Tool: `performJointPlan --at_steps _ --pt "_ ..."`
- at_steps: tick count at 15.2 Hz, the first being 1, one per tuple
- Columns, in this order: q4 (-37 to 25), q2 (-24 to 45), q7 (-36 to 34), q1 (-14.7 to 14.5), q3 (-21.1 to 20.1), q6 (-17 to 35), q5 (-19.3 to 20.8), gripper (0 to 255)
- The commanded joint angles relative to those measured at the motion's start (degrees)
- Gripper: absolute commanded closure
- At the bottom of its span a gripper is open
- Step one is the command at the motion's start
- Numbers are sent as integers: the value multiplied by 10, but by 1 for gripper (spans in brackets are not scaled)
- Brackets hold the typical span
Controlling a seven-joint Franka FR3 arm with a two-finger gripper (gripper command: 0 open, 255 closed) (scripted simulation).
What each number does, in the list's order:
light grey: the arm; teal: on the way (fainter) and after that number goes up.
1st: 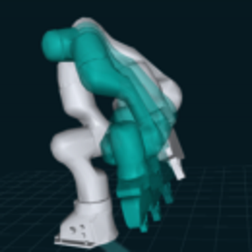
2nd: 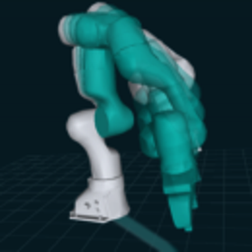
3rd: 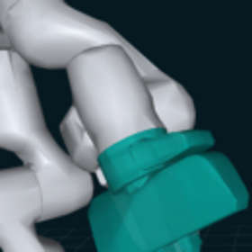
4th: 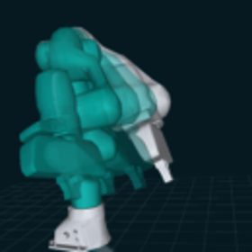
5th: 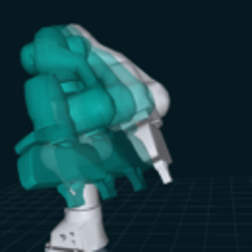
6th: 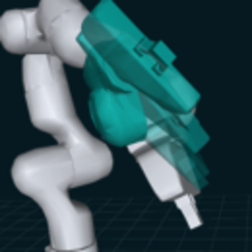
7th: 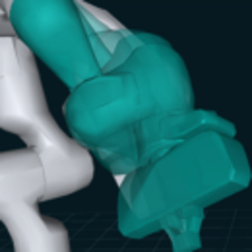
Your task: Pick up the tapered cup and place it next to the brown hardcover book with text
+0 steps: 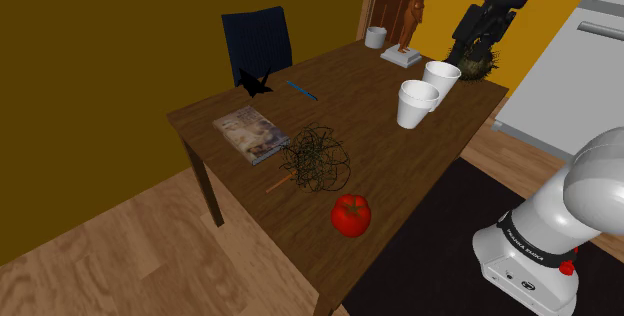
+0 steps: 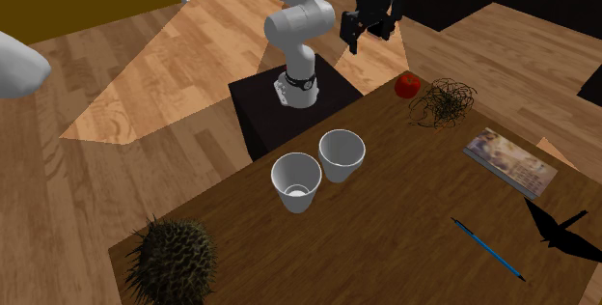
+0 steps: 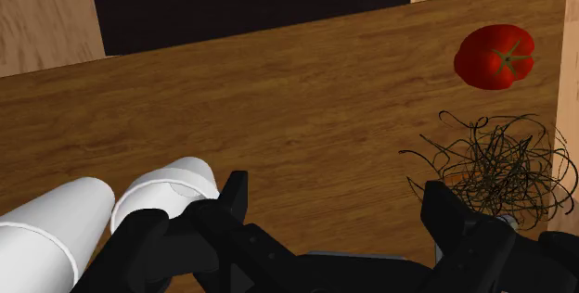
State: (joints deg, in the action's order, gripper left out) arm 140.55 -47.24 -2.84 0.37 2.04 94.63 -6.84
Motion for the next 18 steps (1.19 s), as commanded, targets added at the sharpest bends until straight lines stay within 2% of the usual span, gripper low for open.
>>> performJointPlan --at_steps 1,10,18 --pt "0 0 0 0 0 0 0 0" --pt "4 128 51 39 35 125 79 0" --pt "-37 266 80 72 67 228 141 0"
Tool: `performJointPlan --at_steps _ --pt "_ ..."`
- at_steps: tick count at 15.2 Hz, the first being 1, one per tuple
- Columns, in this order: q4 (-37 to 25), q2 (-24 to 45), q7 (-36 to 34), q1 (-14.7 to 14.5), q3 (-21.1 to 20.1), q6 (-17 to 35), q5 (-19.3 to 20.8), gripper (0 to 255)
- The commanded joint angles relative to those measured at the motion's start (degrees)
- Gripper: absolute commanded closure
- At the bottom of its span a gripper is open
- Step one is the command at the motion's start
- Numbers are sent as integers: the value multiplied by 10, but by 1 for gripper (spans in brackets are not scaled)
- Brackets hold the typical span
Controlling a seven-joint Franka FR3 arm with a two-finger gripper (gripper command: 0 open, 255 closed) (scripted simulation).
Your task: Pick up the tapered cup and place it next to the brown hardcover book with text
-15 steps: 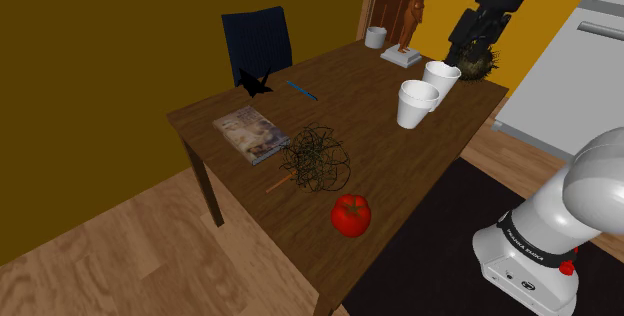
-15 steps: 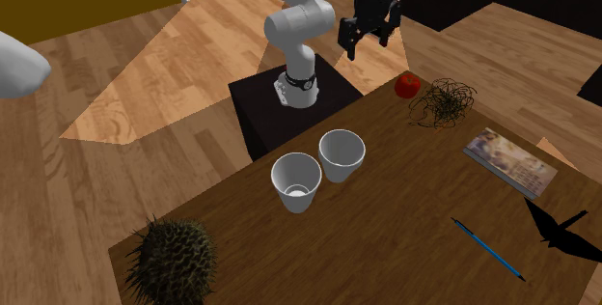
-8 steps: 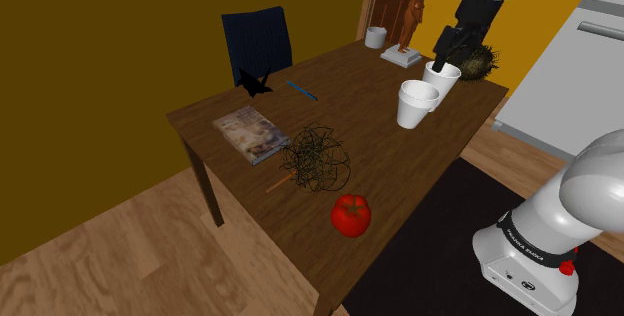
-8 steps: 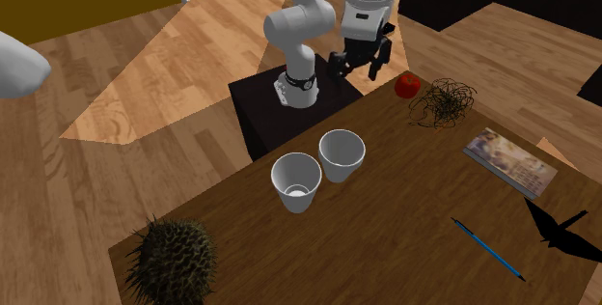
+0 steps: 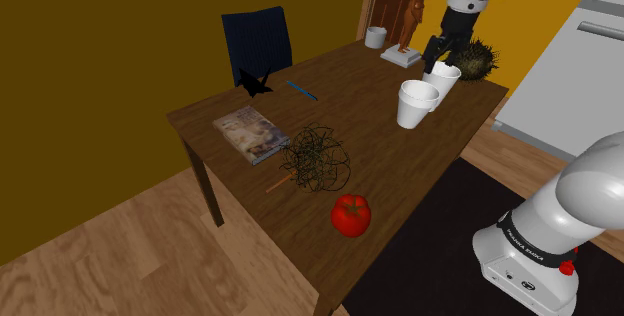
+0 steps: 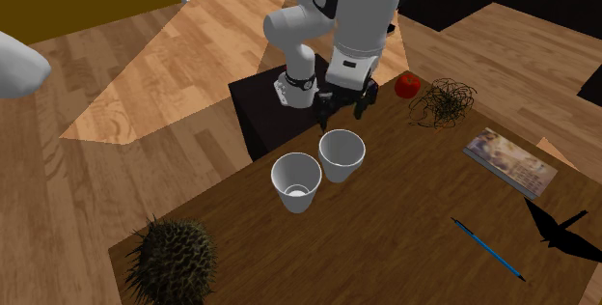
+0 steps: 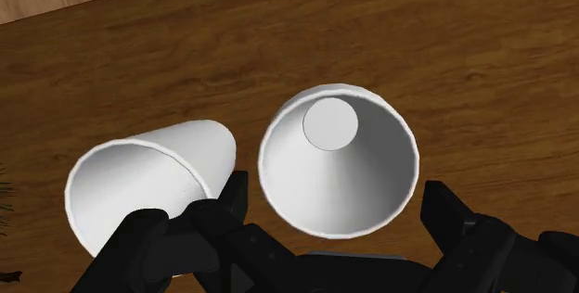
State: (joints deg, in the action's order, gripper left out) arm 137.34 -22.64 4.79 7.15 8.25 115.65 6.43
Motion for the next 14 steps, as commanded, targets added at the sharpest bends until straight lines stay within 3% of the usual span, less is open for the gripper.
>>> performJointPlan --at_steps 1,7,14 --pt "-12 39 6 8 8 29 15 0" --pt "-73 150 19 30 31 88 52 0" --pt "-54 179 20 34 36 137 54 0"
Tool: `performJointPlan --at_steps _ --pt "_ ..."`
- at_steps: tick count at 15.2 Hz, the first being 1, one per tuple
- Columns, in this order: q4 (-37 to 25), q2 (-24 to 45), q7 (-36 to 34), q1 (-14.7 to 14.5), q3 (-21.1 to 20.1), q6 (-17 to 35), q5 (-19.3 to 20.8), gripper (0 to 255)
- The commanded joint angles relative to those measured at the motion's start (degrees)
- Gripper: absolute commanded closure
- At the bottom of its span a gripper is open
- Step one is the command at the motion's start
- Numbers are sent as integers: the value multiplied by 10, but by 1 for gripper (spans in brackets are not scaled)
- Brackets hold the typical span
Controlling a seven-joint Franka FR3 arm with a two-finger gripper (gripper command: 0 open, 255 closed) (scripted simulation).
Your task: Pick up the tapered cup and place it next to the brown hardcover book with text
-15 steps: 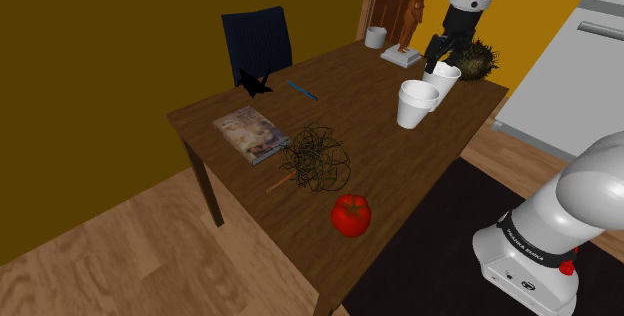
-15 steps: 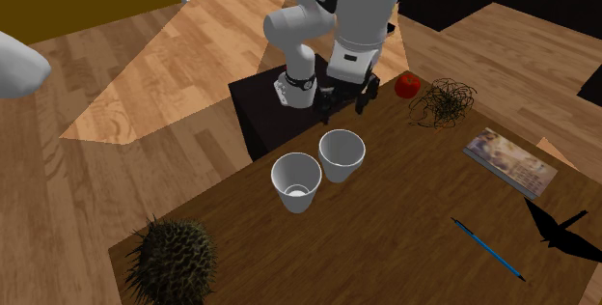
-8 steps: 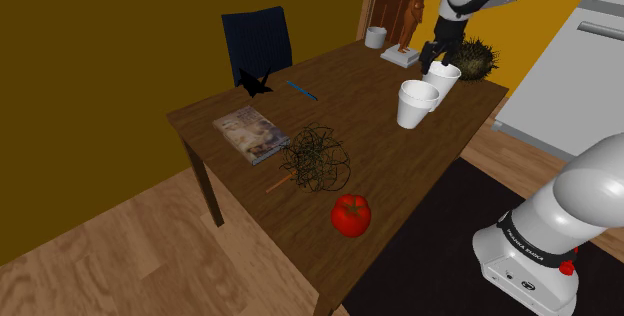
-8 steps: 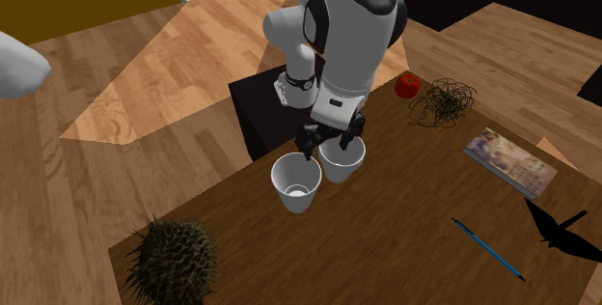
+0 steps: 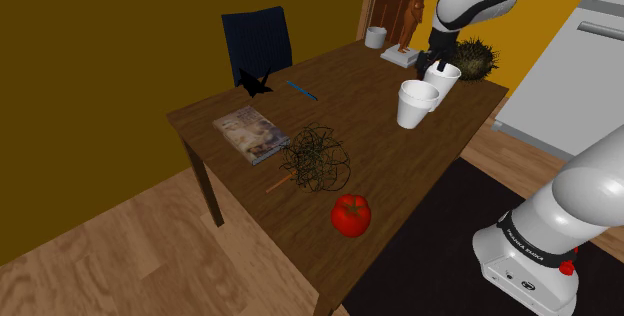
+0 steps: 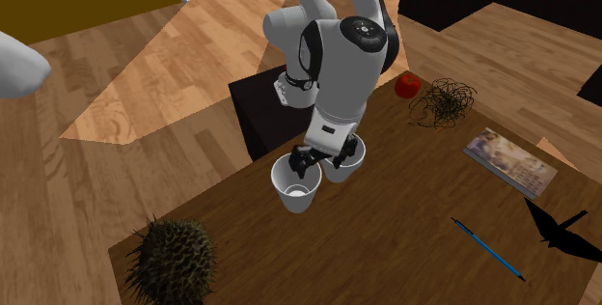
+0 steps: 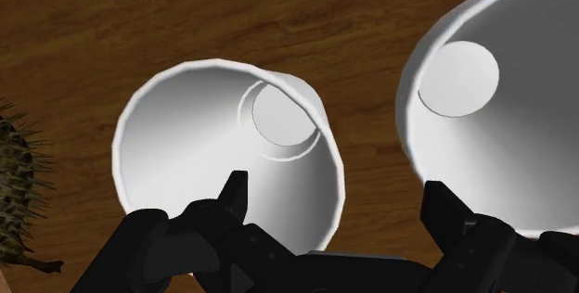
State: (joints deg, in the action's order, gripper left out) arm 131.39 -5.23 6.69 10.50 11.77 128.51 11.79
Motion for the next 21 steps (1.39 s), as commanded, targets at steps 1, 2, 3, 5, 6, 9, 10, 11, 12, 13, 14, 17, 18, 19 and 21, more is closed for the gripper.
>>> performJointPlan --at_steps 1,2,3,5,6,9,10,11,12,13,14,17,18,19,21 --pt "11 12 1 2 3 21 1 0" --pt "11 12 1 2 3 21 1 0" --pt "11 12 1 2 3 21 1 0" --pt "10 12 1 2 3 21 1 0" --pt "11 12 1 2 3 21 1 0" --pt "11 12 1 2 3 21 1 0" --pt "13 14 0 1 3 25 1 255" --pt "8 13 3 2 3 20 0 255" --pt "10 15 3 2 4 24 0 255" --pt "12 16 -1 1 2 26 1 255" --pt "15 16 -3 1 2 30 1 255" --pt "15 21 -6 -1 0 33 1 255" --pt "17 16 -6 -1 0 30 1 255" --pt "11 12 1 1 3 21 1 255" --pt "3 3 3 1 3 5 0 255"
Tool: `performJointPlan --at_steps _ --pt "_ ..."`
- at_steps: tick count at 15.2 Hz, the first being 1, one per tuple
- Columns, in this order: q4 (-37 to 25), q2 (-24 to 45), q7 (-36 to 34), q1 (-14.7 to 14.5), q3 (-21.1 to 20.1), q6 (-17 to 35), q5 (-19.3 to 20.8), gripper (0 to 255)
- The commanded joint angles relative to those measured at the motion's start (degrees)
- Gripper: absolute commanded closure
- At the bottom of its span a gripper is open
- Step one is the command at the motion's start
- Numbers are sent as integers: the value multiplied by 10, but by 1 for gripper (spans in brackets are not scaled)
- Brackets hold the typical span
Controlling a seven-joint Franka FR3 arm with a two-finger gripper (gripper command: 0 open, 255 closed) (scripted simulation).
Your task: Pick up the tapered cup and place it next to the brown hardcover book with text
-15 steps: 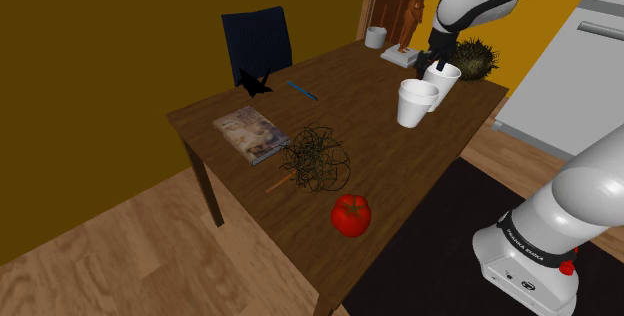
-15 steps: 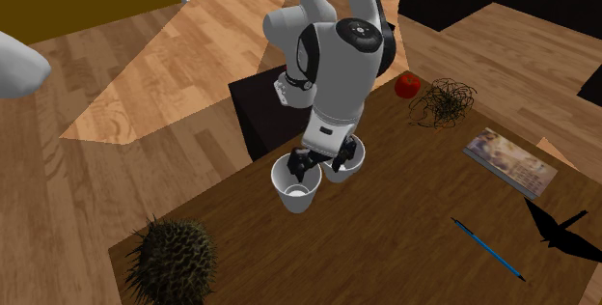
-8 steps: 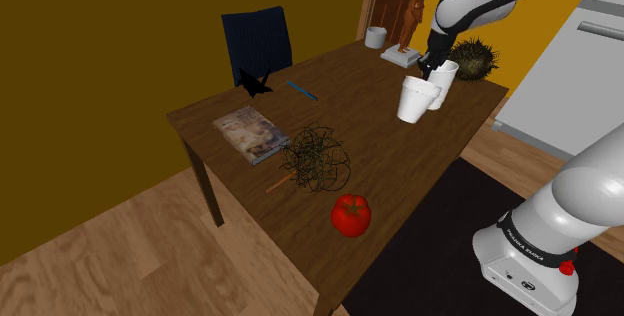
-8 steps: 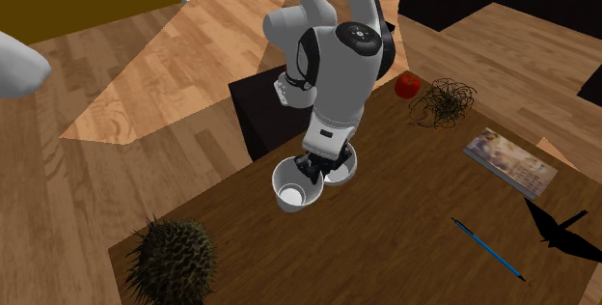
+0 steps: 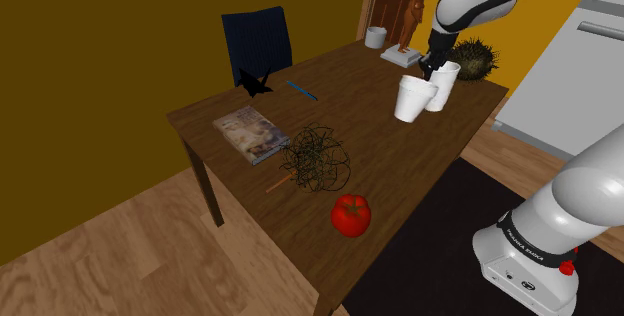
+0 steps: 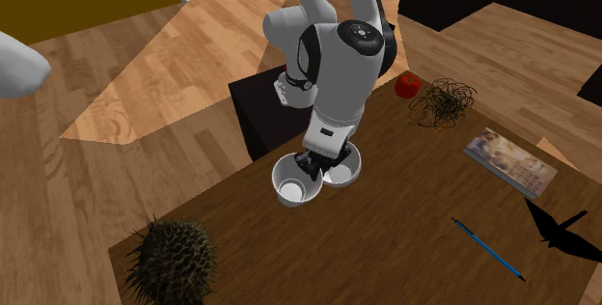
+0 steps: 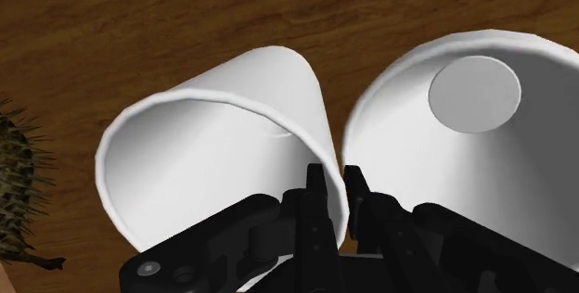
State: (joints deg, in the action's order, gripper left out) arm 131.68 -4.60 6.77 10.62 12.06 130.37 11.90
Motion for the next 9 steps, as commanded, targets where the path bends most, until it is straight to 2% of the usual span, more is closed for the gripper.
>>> performJointPlan --at_steps 1,9 --pt "-3 -7 3 -1 -1 -21 -1 255" --pt "-39 -35 10 -2 -4 -84 -3 255"
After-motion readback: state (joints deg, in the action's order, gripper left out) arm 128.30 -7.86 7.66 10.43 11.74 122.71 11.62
